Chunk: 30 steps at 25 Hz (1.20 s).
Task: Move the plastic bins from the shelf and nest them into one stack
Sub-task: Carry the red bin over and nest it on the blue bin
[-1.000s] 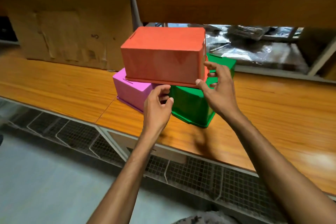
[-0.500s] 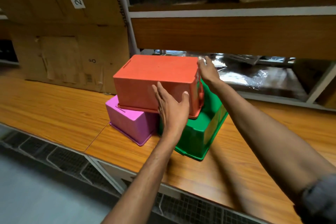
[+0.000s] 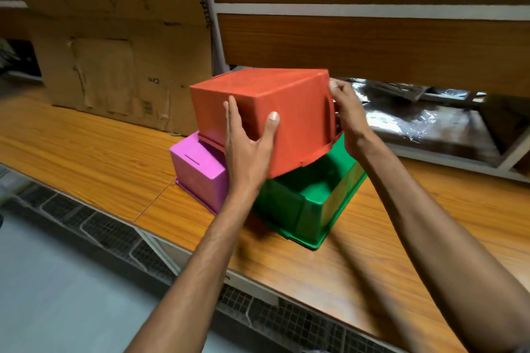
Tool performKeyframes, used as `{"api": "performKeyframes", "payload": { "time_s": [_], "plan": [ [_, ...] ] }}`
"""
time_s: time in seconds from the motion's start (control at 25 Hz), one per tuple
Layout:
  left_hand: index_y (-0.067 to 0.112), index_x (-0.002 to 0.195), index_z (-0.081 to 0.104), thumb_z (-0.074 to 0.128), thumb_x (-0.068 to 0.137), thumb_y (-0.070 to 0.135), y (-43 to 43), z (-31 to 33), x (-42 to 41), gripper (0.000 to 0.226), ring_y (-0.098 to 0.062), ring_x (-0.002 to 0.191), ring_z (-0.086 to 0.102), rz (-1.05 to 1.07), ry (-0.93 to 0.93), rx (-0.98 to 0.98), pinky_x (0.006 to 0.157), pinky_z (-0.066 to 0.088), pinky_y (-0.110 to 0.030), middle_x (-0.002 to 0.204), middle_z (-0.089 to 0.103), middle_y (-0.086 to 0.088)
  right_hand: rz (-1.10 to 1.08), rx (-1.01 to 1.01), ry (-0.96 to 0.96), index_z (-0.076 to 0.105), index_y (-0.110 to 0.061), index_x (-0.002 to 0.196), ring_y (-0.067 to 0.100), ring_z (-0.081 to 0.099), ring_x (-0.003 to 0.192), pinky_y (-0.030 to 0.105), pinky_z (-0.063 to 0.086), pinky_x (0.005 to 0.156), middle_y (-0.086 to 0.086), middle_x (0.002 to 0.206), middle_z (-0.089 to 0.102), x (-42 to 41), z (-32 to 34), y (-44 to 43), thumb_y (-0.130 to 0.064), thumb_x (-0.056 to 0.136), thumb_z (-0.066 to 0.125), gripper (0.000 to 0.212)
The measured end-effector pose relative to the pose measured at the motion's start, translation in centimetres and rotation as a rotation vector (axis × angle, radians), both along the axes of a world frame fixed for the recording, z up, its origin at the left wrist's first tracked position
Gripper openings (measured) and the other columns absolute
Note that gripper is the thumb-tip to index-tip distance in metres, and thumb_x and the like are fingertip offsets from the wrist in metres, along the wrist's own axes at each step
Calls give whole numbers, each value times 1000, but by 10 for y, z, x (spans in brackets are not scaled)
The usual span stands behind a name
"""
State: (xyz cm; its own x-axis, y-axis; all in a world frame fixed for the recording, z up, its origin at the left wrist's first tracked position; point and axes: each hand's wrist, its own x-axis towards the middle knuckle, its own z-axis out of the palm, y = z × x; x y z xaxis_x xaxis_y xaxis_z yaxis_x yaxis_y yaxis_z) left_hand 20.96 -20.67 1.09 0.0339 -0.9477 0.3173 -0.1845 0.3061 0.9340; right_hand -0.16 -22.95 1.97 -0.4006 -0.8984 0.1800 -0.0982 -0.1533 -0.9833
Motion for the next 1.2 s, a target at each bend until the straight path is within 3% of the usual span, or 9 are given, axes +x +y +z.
{"api": "performKeyframes", "payload": {
  "time_s": [0.12,0.2,0.28,0.4,0.52,0.6,0.8,1.04,1.2],
  "plan": [
    [20,162,31,67,94,51,-10,28,23,83,-4,141,45,-40,137,-88,117,38,-25,156,42,11,114,-108,56,56,-28,143,4,65,117,14,52,82,-9,137,65,-2,23,27,-21,100,59,43],
    [20,158,40,68,95,45,-16,47,37,73,-7,136,52,-68,218,-109,114,44,-29,152,49,8,227,-173,102,51,-20,148,9,61,127,21,52,89,-5,139,65,-6,29,42,-1,87,59,64],
    [18,152,49,71,94,43,-21,60,44,67,-14,131,60,-105,303,-94,109,51,-38,147,58,-2,362,-214,123,41,-16,154,14,53,137,25,51,94,-2,150,56,-5,35,53,4,72,53,85],
    [12,136,62,68,97,34,-22,82,49,46,-6,98,72,-146,414,-21,79,59,-25,119,72,2,454,-195,296,15,-28,164,13,36,149,35,46,112,-3,168,24,-2,52,70,8,69,60,112],
    [7,119,69,57,100,39,-15,108,53,39,-1,65,59,-198,486,-15,57,48,-17,78,64,11,277,-262,477,19,-26,164,8,35,149,31,43,116,-4,168,24,6,60,76,3,78,79,109],
    [4,117,71,47,106,42,-11,120,51,46,-6,72,63,-289,522,-34,63,51,-19,83,69,3,1,-356,373,39,-15,157,13,46,143,32,45,115,3,158,43,11,63,69,-6,85,79,83],
    [21,135,66,55,94,61,-15,88,50,59,-16,124,62,-190,-121,-482,98,56,-35,134,65,-2,-331,-352,-54,68,-13,120,21,67,110,41,59,96,5,115,69,-10,73,53,4,94,54,34],
    [20,138,67,66,99,20,-18,64,51,39,-22,92,61,46,-441,-839,76,56,-41,105,58,-8,-279,-142,-395,61,-19,109,9,63,68,25,55,60,1,87,67,-31,59,57,-1,98,51,24],
    [17,134,69,63,97,17,-14,75,36,38,-18,86,59,141,-415,-848,74,53,-30,103,59,-9,-220,-160,-405,58,-13,111,8,71,72,27,56,63,3,92,73,-2,41,65,2,88,64,28]
  ]
}}
